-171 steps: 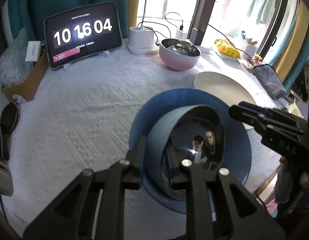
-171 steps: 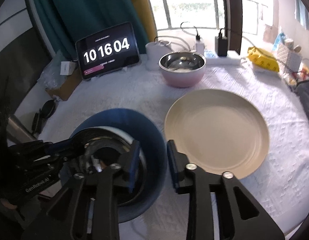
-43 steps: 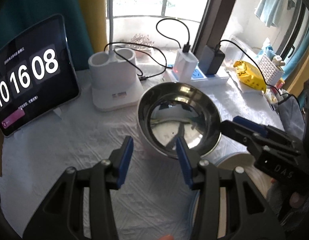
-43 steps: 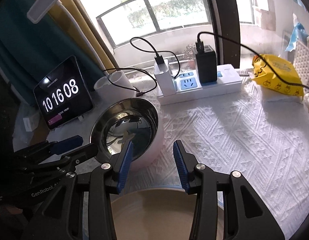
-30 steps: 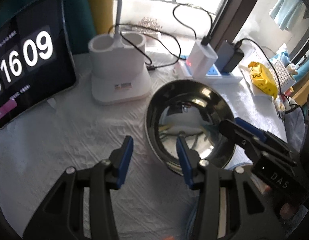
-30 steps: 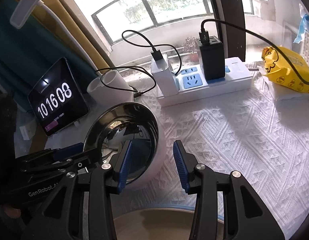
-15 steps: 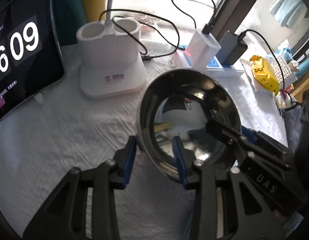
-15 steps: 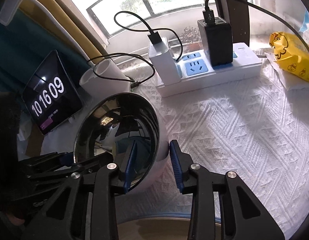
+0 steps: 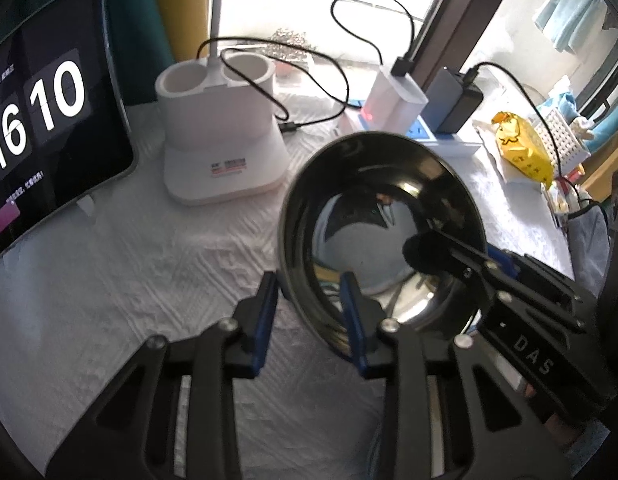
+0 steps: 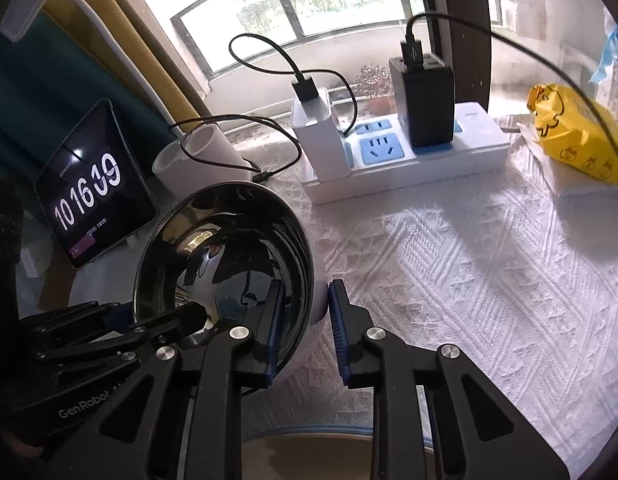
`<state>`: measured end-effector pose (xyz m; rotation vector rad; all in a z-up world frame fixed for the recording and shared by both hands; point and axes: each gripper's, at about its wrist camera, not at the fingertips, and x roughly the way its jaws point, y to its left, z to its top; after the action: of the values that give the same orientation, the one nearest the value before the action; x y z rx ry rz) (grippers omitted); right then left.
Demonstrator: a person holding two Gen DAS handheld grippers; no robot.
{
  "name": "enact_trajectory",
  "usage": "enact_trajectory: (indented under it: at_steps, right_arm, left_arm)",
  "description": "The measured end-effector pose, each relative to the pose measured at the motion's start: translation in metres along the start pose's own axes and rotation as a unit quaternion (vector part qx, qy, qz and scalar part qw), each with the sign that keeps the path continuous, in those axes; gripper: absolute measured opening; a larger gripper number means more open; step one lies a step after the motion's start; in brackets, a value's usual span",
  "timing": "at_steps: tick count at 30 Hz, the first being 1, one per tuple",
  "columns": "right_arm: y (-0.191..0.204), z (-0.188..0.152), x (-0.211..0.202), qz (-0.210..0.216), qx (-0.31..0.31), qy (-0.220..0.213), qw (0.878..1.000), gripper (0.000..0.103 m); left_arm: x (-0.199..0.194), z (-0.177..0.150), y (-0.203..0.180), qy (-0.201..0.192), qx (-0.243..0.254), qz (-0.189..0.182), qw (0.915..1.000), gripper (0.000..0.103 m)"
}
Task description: Organize plates and bowls
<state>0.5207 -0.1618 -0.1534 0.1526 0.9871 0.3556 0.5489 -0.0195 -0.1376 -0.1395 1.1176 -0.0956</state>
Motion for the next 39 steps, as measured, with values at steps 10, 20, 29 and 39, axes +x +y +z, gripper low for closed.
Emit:
enact_trajectory:
  at_steps: [10,20,29,39]
  right_arm:
    - [0.003,0.000,-0.016,-0.003,-0.005,-0.015,1.000,0.024]
    - [0.016,-0.006,-0.043,-0.008,-0.016,-0.029,0.999,0.024]
    - [0.027,-0.017,-0.071,-0.012,-0.024,-0.045,0.999,0.024]
    - [0.039,-0.032,-0.097,-0.015,-0.031,-0.054,0.998,0.024]
  left_arm:
    - [-0.022,-0.006,0.000,-0.014,0.007,-0.004,0.9999,0.032]
    - [-0.051,-0.020,0.000,-0.028,0.009,-0.010,0.9995,0.032]
    - [-0.075,-0.034,-0.005,-0.041,0.011,-0.014,0.9990,0.032]
    - [-0.095,-0.053,-0.009,-0.051,0.012,-0.017,0.9985,0.032]
